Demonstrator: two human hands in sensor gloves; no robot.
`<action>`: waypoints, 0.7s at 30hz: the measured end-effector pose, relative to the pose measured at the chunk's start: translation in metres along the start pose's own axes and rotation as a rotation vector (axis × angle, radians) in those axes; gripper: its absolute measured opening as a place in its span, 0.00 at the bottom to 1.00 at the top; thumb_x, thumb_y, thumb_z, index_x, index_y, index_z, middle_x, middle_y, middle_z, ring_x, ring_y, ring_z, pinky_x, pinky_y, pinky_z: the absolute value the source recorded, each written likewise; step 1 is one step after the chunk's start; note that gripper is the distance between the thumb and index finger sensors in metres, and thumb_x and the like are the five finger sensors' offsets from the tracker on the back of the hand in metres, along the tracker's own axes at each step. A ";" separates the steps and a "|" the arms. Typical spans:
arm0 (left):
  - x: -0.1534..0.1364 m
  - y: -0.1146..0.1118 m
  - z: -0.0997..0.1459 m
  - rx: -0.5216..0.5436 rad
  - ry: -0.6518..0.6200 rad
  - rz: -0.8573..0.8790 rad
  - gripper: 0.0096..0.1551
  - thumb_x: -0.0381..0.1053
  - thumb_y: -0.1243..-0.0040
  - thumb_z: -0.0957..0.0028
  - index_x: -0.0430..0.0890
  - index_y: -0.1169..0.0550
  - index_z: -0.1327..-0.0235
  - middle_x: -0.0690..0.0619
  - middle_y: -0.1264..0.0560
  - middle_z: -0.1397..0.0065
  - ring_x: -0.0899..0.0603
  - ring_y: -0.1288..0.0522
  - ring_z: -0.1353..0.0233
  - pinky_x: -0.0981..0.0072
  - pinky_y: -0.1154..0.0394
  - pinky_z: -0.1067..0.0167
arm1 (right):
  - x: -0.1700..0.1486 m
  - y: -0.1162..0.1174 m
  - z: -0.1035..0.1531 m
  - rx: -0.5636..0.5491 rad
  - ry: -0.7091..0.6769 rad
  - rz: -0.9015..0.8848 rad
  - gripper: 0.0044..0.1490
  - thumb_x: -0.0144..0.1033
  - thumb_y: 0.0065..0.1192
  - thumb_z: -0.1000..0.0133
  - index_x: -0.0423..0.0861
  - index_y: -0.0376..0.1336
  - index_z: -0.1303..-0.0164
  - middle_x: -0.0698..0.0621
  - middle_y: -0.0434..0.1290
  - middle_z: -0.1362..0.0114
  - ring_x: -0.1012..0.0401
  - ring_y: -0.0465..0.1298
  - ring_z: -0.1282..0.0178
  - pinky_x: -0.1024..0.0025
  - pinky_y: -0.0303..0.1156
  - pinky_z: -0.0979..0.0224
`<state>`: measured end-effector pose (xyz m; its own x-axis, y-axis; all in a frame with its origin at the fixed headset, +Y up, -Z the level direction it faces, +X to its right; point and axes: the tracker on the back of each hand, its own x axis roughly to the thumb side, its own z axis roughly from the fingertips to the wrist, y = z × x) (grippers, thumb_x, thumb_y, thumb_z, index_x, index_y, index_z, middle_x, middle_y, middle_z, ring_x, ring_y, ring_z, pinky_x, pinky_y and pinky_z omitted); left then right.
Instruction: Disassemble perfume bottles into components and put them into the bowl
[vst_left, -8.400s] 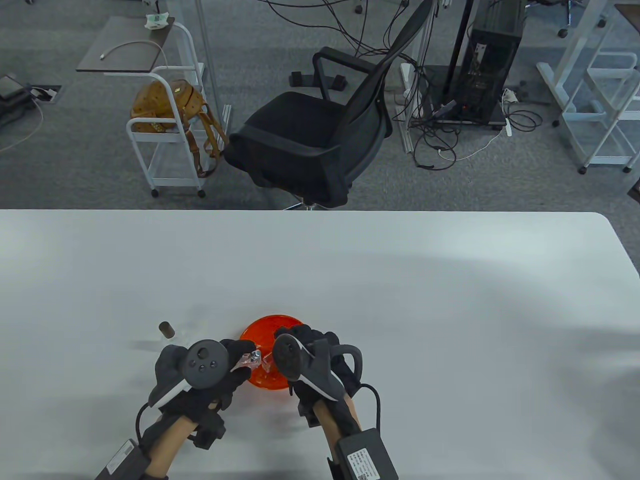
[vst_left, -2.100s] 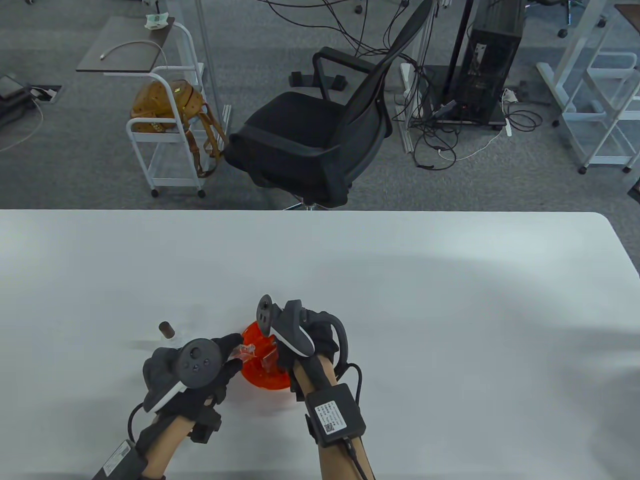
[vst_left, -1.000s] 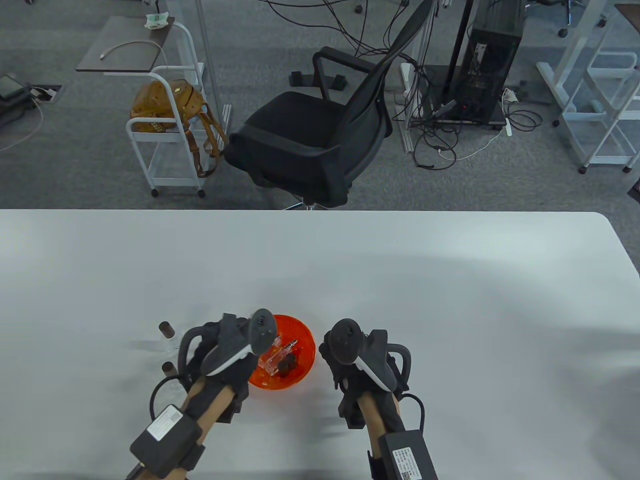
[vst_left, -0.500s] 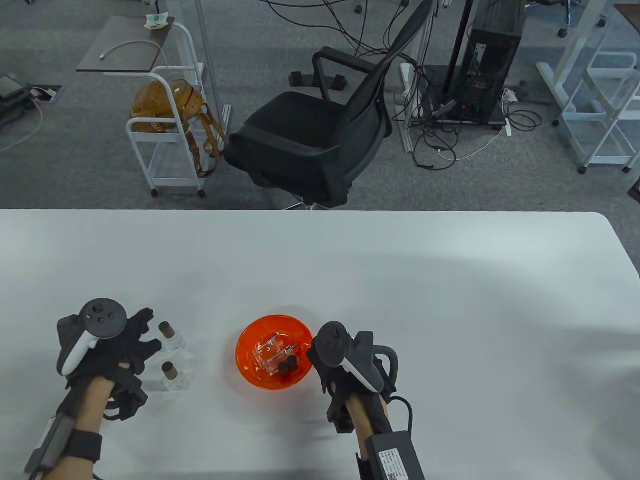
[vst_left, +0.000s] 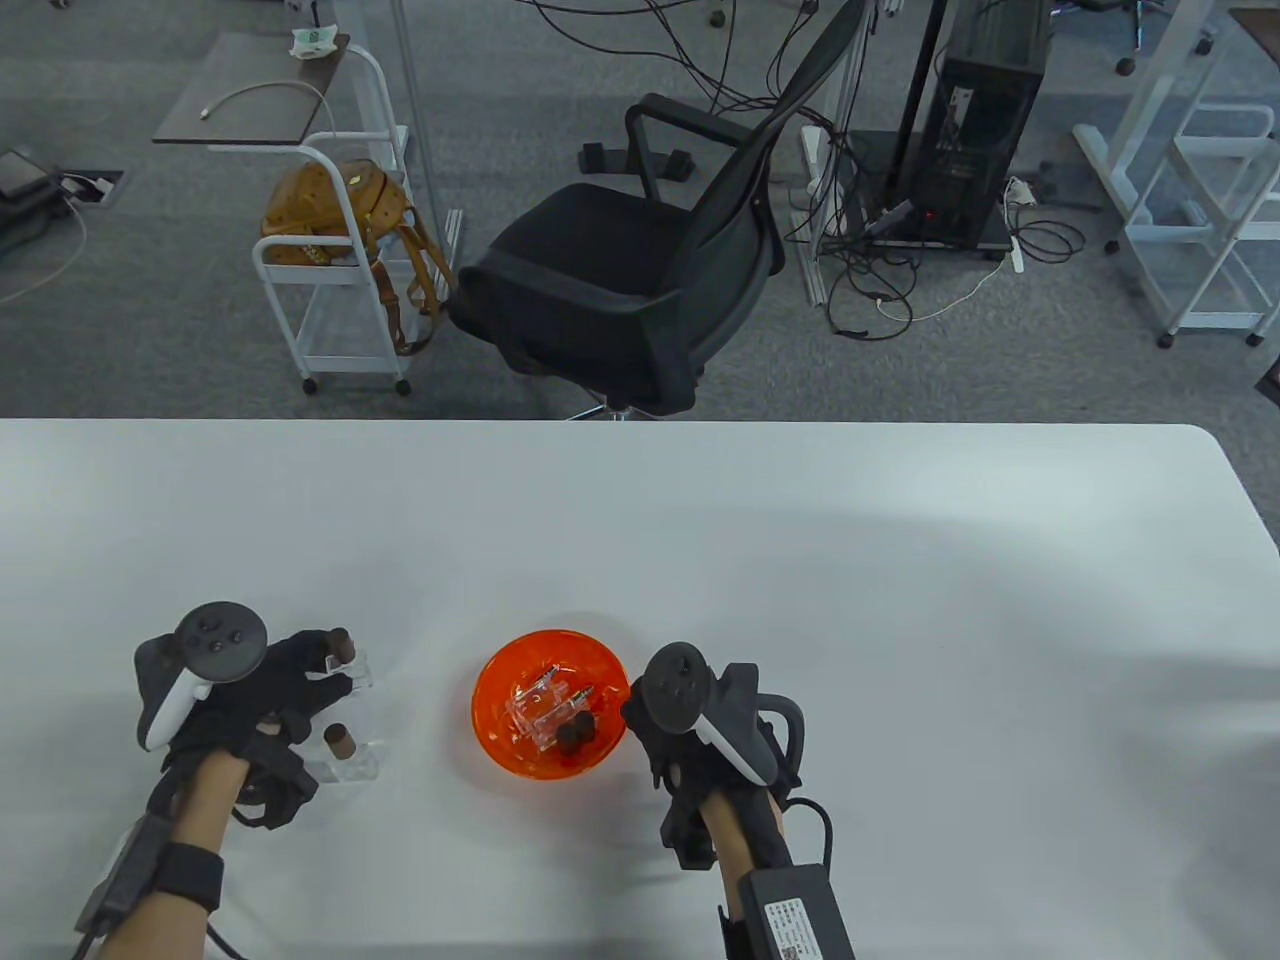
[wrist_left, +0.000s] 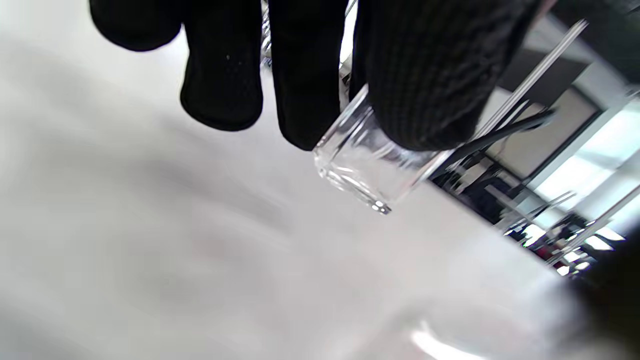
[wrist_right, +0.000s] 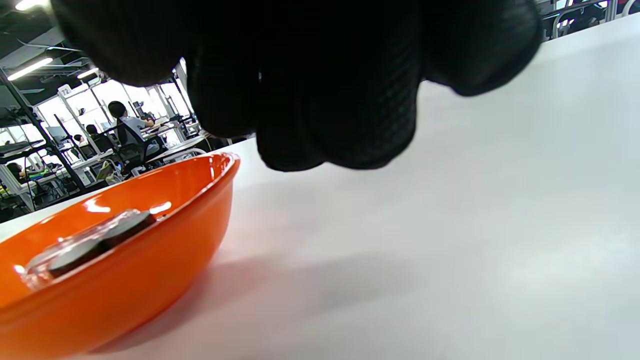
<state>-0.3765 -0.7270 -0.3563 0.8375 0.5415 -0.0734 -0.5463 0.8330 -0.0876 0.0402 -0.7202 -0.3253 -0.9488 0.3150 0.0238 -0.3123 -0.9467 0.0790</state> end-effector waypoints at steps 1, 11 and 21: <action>0.011 0.008 0.003 0.013 -0.028 -0.004 0.30 0.57 0.26 0.57 0.58 0.18 0.37 0.48 0.14 0.32 0.35 0.18 0.36 0.35 0.32 0.35 | 0.000 0.000 0.000 0.000 0.000 -0.005 0.31 0.55 0.61 0.56 0.56 0.73 0.44 0.54 0.84 0.42 0.64 0.87 0.57 0.50 0.78 0.40; 0.129 0.037 0.048 0.075 -0.306 -0.032 0.31 0.56 0.29 0.55 0.55 0.19 0.35 0.49 0.13 0.33 0.37 0.16 0.37 0.37 0.30 0.36 | 0.008 -0.002 0.004 -0.010 -0.037 -0.012 0.31 0.55 0.61 0.56 0.56 0.73 0.44 0.54 0.84 0.42 0.64 0.87 0.57 0.50 0.78 0.40; 0.156 -0.046 0.063 -0.006 -0.382 -0.093 0.31 0.56 0.29 0.54 0.52 0.19 0.35 0.48 0.13 0.33 0.38 0.15 0.38 0.40 0.27 0.38 | 0.024 -0.014 0.014 -0.059 -0.136 -0.117 0.33 0.54 0.65 0.56 0.59 0.69 0.39 0.56 0.80 0.36 0.65 0.86 0.51 0.50 0.77 0.35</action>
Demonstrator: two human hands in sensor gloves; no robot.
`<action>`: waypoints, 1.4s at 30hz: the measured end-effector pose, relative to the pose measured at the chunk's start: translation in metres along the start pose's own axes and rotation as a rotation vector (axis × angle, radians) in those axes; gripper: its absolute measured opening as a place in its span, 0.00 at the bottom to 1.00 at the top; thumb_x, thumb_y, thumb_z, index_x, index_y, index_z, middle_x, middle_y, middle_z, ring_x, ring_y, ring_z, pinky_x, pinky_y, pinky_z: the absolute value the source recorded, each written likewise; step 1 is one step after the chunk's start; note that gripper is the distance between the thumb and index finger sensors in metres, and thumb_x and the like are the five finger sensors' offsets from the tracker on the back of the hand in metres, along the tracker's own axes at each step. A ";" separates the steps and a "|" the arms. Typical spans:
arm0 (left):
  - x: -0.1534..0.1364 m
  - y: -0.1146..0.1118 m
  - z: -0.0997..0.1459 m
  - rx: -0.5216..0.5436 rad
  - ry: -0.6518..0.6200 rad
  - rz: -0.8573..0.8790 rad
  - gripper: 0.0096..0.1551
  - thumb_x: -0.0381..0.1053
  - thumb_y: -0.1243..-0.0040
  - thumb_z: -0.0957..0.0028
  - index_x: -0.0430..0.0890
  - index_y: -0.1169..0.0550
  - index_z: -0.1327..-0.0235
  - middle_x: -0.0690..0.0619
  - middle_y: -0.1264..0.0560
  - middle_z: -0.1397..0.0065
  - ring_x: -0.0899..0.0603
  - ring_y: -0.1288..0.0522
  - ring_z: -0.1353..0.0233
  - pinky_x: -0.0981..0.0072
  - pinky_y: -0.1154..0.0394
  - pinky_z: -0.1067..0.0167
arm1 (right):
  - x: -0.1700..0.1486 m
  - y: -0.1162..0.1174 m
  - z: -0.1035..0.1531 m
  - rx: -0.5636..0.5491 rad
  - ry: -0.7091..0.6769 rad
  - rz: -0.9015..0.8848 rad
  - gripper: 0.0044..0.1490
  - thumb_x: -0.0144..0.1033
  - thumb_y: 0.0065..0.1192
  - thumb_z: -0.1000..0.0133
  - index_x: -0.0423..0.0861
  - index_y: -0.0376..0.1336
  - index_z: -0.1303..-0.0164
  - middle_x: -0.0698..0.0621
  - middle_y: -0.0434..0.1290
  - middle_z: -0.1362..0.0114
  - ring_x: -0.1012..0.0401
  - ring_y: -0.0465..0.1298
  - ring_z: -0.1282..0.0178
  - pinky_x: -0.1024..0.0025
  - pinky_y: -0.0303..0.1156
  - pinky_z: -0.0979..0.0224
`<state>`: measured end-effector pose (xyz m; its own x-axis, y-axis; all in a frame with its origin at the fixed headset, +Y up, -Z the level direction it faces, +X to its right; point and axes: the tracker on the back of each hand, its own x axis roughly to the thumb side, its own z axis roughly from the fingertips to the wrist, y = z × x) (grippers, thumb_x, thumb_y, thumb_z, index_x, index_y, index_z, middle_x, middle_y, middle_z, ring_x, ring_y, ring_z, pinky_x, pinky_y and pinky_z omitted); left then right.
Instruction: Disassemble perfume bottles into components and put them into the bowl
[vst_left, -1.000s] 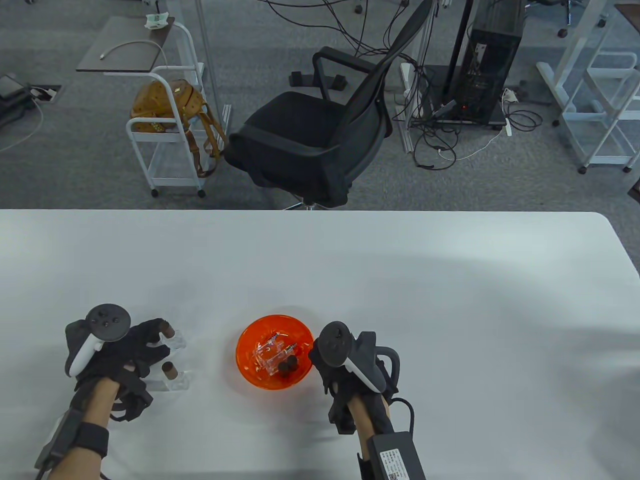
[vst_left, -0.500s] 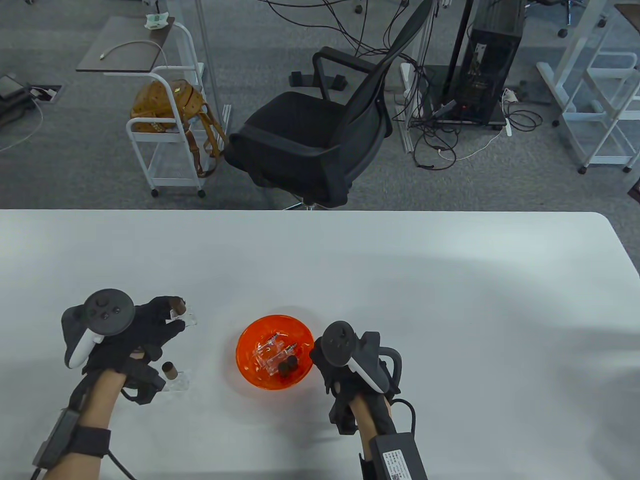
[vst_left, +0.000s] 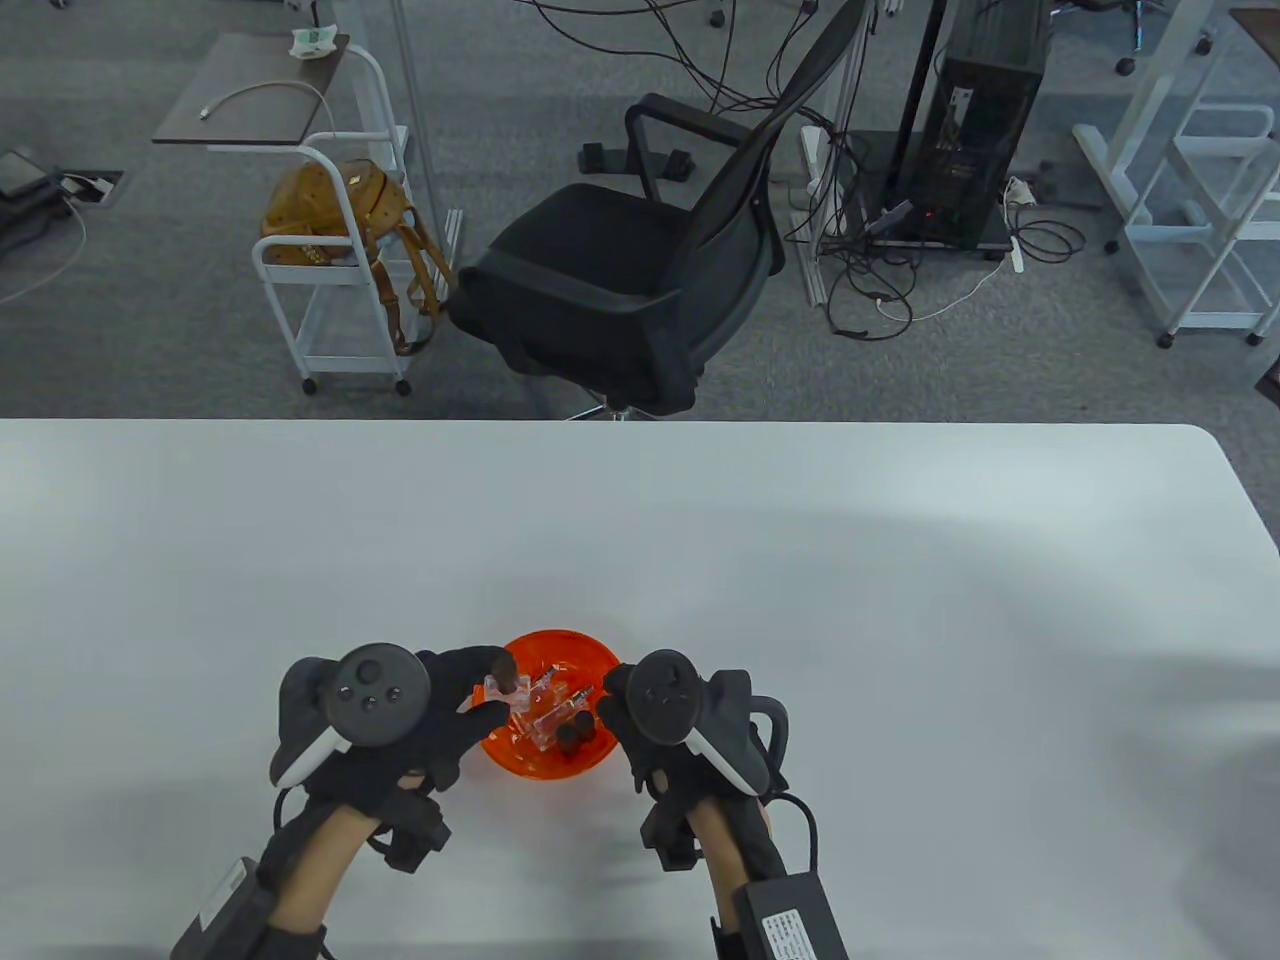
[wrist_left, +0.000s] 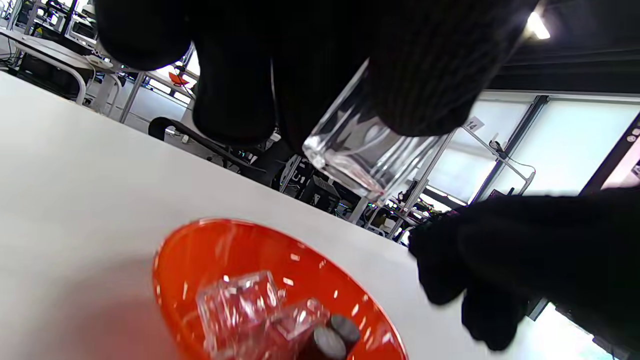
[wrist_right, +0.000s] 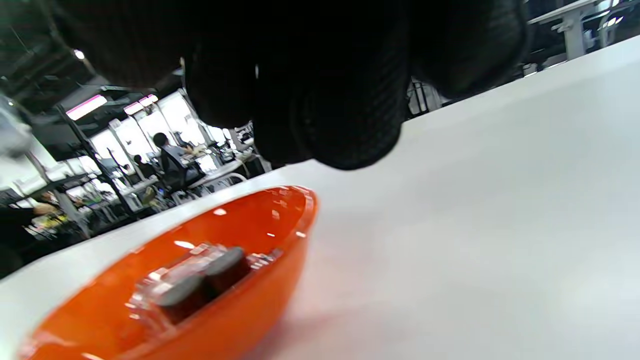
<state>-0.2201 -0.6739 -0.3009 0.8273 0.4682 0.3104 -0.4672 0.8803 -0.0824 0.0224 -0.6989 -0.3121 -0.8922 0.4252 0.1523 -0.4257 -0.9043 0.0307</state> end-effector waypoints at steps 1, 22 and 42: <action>0.000 -0.008 0.001 -0.025 0.012 -0.023 0.31 0.55 0.29 0.54 0.51 0.19 0.36 0.48 0.13 0.34 0.38 0.15 0.38 0.39 0.27 0.38 | 0.007 -0.002 0.002 0.031 -0.049 -0.072 0.35 0.53 0.66 0.56 0.59 0.66 0.36 0.56 0.77 0.32 0.65 0.85 0.48 0.49 0.76 0.33; -0.013 -0.018 0.009 0.008 0.117 -0.076 0.31 0.54 0.31 0.53 0.48 0.21 0.35 0.45 0.13 0.35 0.37 0.14 0.39 0.39 0.26 0.39 | 0.031 0.019 0.006 -0.125 -0.061 0.196 0.32 0.50 0.73 0.59 0.59 0.71 0.43 0.55 0.79 0.37 0.67 0.85 0.57 0.51 0.78 0.38; -0.012 -0.025 0.007 -0.036 0.080 -0.080 0.31 0.51 0.30 0.53 0.51 0.23 0.33 0.45 0.18 0.32 0.38 0.13 0.40 0.39 0.26 0.39 | 0.034 0.008 0.008 -0.105 -0.092 0.044 0.34 0.55 0.65 0.57 0.59 0.69 0.40 0.56 0.80 0.36 0.66 0.85 0.52 0.51 0.77 0.36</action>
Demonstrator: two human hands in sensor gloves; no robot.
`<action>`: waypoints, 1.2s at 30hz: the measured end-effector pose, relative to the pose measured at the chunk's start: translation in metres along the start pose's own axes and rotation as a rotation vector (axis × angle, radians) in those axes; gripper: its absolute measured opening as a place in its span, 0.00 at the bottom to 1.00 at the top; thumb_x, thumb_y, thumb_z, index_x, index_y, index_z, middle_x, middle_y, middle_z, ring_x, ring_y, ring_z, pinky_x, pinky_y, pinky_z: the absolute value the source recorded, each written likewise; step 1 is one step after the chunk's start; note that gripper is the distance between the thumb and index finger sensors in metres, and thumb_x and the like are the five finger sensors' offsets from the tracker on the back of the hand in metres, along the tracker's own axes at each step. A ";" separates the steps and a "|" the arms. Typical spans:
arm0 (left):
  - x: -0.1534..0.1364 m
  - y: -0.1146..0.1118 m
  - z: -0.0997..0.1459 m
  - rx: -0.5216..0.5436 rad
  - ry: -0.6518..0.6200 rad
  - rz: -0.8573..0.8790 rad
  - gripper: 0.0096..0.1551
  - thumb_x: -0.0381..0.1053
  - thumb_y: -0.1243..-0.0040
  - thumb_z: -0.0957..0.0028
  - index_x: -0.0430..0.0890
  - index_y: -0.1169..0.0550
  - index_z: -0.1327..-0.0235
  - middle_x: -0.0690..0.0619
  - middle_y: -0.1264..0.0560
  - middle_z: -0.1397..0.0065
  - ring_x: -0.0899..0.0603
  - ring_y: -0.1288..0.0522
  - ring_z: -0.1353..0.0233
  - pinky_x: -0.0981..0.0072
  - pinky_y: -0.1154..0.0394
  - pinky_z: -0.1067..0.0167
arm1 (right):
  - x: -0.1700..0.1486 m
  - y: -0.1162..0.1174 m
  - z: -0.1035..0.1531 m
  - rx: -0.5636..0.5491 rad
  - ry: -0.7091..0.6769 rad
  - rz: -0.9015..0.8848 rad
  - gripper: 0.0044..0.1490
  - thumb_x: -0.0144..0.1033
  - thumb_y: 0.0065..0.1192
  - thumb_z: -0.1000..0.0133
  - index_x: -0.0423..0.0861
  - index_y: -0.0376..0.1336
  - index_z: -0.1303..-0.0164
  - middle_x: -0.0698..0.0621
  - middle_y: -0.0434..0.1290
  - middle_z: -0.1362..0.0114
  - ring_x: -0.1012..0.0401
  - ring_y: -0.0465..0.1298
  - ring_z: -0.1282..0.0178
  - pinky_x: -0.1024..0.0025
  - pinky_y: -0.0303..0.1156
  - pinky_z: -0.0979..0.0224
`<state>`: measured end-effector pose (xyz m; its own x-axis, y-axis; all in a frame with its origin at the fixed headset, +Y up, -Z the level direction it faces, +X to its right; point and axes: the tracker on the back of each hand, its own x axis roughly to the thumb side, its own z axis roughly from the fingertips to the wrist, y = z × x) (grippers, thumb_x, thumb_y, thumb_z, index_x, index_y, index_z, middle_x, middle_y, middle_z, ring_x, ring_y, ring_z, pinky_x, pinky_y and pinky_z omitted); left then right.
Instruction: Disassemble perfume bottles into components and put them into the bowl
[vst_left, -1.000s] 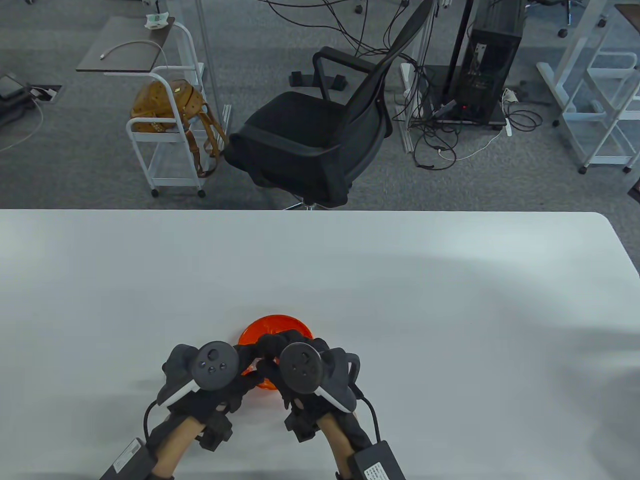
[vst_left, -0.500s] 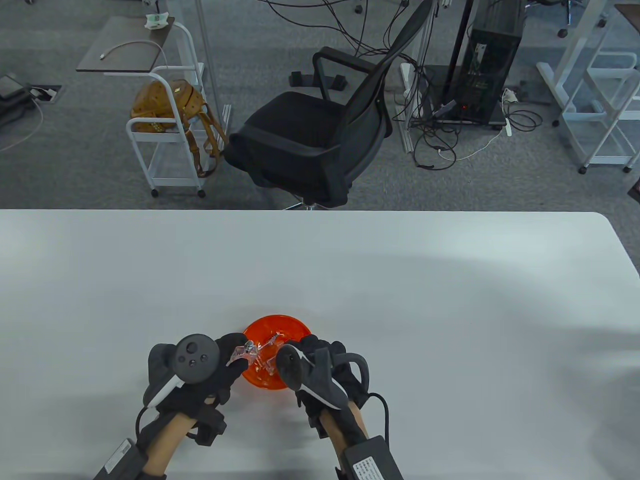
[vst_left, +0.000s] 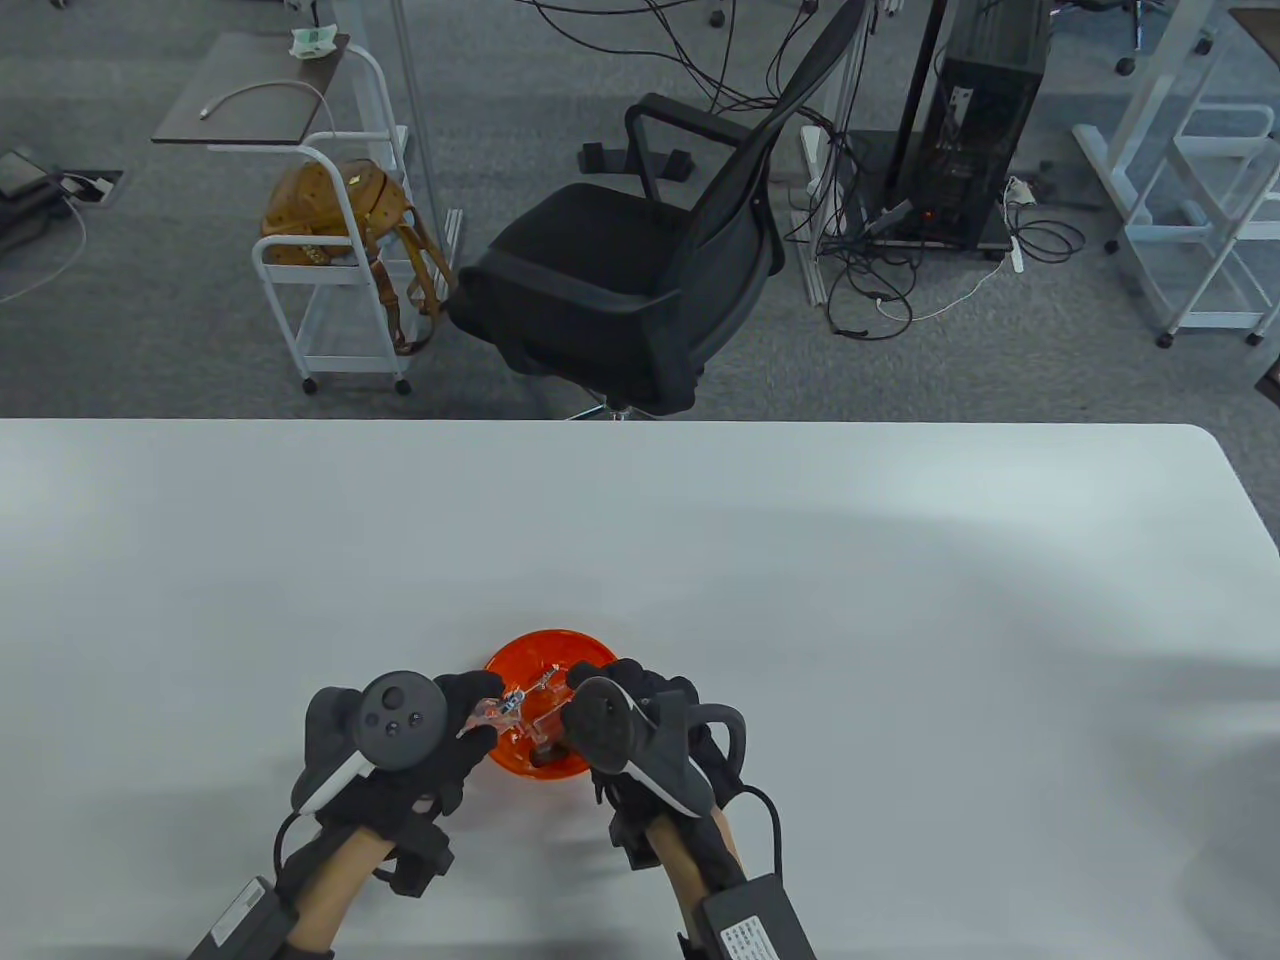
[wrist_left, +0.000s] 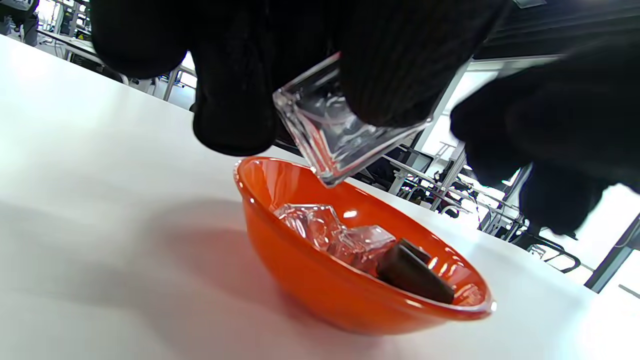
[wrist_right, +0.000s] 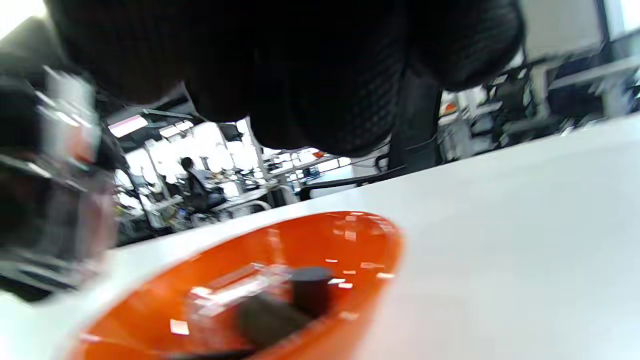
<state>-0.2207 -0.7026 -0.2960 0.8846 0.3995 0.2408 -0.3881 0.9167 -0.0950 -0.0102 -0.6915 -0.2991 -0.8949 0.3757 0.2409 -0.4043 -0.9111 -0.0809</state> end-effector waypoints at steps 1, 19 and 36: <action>0.001 0.000 0.000 0.002 -0.003 -0.004 0.31 0.51 0.30 0.54 0.51 0.23 0.34 0.45 0.18 0.32 0.39 0.13 0.40 0.39 0.25 0.39 | 0.001 -0.001 0.000 0.027 -0.015 -0.055 0.36 0.56 0.66 0.58 0.59 0.67 0.37 0.57 0.79 0.34 0.66 0.85 0.50 0.51 0.77 0.35; 0.013 -0.001 0.005 0.049 -0.097 0.006 0.31 0.51 0.29 0.55 0.48 0.18 0.36 0.44 0.18 0.33 0.39 0.13 0.42 0.39 0.25 0.40 | 0.016 0.005 0.005 0.009 -0.018 -0.107 0.27 0.46 0.70 0.56 0.59 0.70 0.44 0.57 0.80 0.40 0.67 0.86 0.56 0.52 0.78 0.38; 0.012 -0.001 0.006 0.055 -0.123 0.014 0.31 0.50 0.29 0.55 0.46 0.19 0.36 0.42 0.19 0.33 0.39 0.14 0.42 0.39 0.25 0.40 | 0.022 0.006 0.008 -0.014 -0.059 -0.046 0.30 0.47 0.70 0.57 0.59 0.68 0.43 0.57 0.78 0.39 0.68 0.85 0.56 0.53 0.78 0.37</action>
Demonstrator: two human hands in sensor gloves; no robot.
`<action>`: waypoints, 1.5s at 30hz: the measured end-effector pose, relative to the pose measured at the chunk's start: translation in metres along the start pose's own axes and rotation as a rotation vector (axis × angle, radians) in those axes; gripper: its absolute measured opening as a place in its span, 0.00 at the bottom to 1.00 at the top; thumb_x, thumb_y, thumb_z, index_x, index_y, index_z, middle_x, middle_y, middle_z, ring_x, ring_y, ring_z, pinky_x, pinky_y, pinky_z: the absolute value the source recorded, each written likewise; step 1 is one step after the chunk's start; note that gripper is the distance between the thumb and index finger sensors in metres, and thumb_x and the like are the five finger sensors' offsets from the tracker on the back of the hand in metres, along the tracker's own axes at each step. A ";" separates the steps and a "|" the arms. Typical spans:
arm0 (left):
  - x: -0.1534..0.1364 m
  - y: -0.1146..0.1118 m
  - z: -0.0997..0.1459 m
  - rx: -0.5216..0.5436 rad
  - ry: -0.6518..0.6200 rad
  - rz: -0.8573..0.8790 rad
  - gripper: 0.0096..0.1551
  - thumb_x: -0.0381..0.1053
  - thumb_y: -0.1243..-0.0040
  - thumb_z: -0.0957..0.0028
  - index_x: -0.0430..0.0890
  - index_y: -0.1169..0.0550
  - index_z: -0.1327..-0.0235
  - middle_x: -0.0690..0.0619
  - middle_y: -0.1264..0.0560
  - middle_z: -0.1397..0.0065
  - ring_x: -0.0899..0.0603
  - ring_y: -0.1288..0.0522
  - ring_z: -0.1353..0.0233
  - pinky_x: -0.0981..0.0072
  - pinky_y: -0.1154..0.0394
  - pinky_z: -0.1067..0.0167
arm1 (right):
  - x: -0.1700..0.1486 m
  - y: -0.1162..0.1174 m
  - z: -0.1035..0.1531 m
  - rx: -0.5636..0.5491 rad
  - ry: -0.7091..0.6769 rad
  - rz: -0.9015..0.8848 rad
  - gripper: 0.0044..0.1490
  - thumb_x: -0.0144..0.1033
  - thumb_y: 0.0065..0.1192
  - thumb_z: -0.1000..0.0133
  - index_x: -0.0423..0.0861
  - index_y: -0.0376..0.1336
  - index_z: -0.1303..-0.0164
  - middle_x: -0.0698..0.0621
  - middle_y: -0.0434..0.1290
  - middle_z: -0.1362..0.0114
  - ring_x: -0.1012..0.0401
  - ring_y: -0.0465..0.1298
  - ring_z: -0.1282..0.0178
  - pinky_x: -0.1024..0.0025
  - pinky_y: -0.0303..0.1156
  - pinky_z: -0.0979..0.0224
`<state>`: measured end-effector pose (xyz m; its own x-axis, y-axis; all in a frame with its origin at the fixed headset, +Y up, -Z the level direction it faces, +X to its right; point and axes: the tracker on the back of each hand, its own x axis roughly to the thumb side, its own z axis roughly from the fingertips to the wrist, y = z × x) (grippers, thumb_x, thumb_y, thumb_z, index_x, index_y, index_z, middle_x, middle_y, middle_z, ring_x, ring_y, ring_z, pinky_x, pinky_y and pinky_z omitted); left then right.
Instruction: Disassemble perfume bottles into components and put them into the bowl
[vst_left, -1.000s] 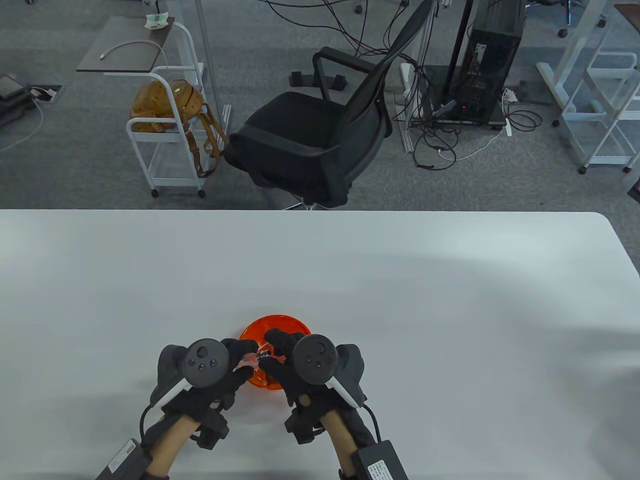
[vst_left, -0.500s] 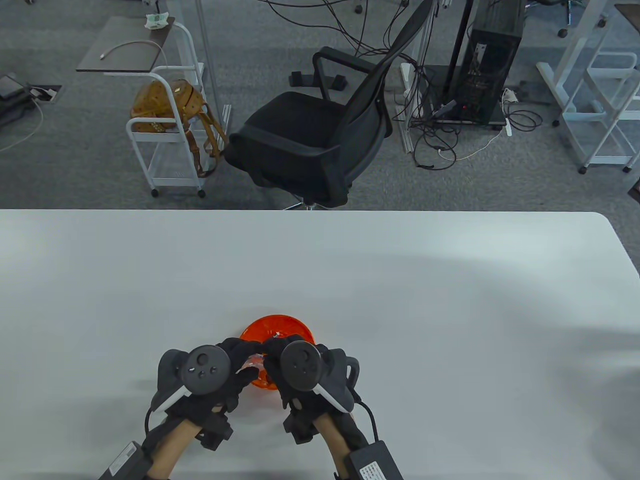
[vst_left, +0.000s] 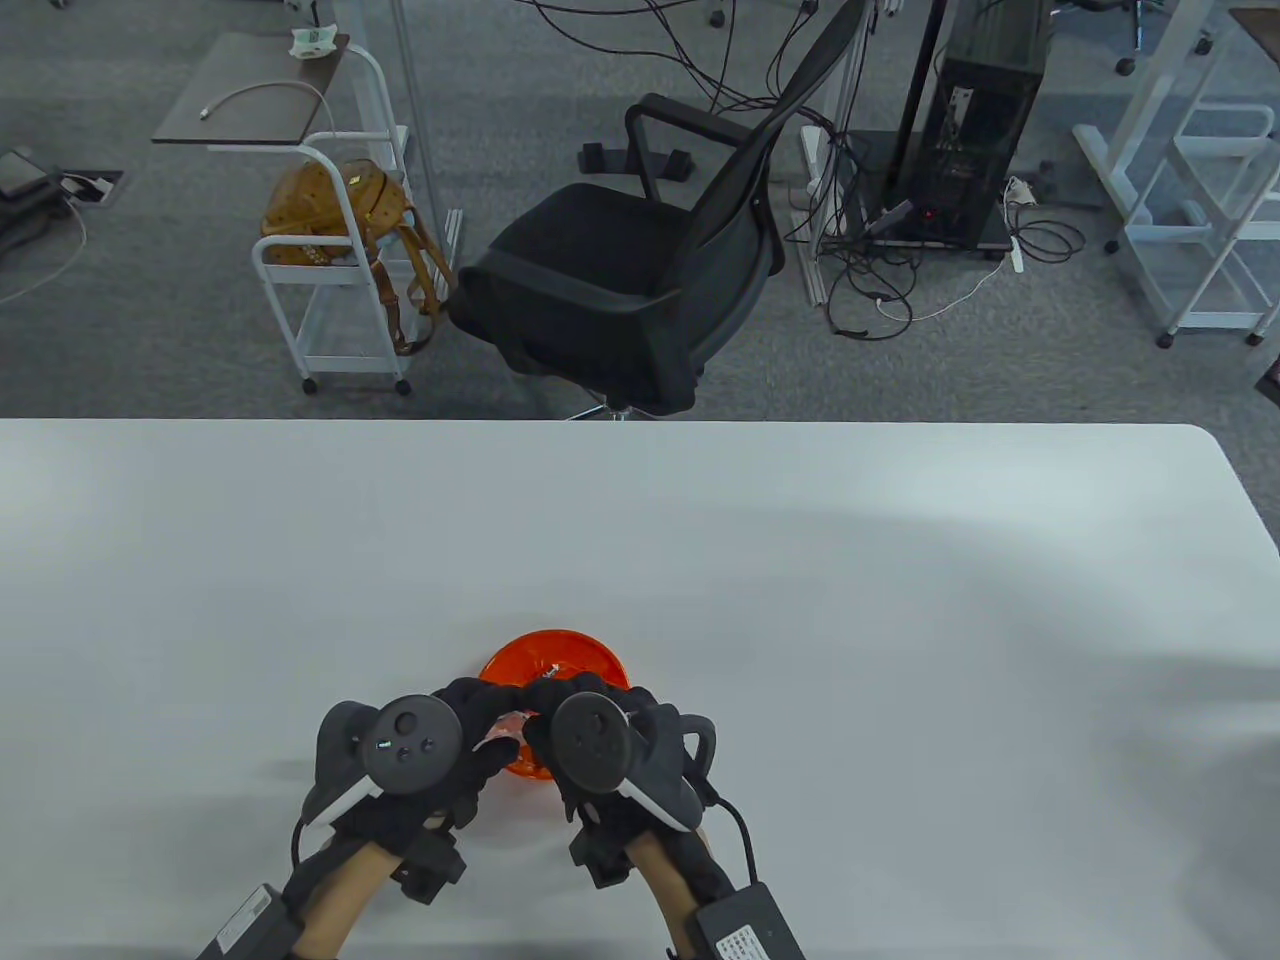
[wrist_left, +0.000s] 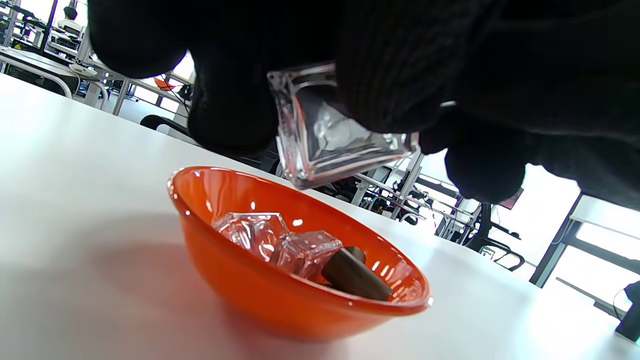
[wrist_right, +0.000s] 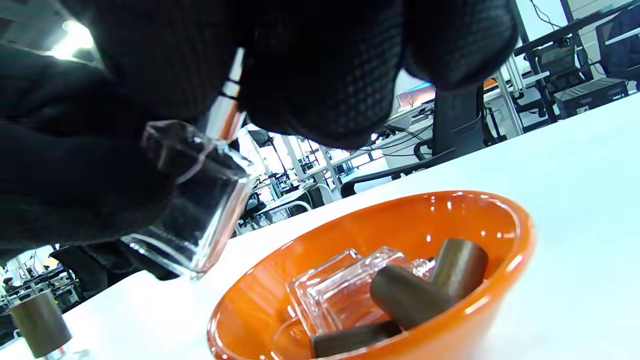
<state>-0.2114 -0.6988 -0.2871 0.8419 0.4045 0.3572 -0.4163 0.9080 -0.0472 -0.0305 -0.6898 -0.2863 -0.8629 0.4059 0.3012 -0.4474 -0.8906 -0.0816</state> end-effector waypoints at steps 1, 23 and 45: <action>-0.001 0.000 0.000 0.000 0.004 0.006 0.31 0.50 0.29 0.55 0.46 0.19 0.36 0.42 0.19 0.33 0.39 0.14 0.42 0.39 0.25 0.40 | 0.000 0.000 0.000 -0.011 0.007 -0.003 0.28 0.48 0.69 0.56 0.59 0.69 0.44 0.57 0.79 0.40 0.68 0.85 0.57 0.53 0.78 0.37; -0.002 -0.005 0.000 -0.026 -0.014 0.002 0.31 0.50 0.30 0.55 0.46 0.19 0.36 0.43 0.17 0.33 0.39 0.13 0.42 0.40 0.25 0.40 | 0.003 -0.001 0.002 -0.045 -0.022 0.050 0.25 0.52 0.66 0.57 0.61 0.74 0.50 0.59 0.84 0.51 0.68 0.86 0.64 0.54 0.79 0.39; -0.004 -0.005 -0.001 -0.020 -0.009 0.006 0.31 0.51 0.30 0.54 0.46 0.19 0.36 0.42 0.17 0.34 0.39 0.13 0.43 0.40 0.25 0.40 | 0.001 0.001 0.002 -0.020 -0.028 0.036 0.30 0.46 0.71 0.57 0.60 0.68 0.42 0.58 0.78 0.38 0.69 0.84 0.55 0.53 0.78 0.36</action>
<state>-0.2119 -0.7052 -0.2889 0.8365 0.4088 0.3649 -0.4142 0.9077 -0.0675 -0.0318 -0.6907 -0.2841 -0.8718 0.3674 0.3241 -0.4209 -0.9002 -0.1116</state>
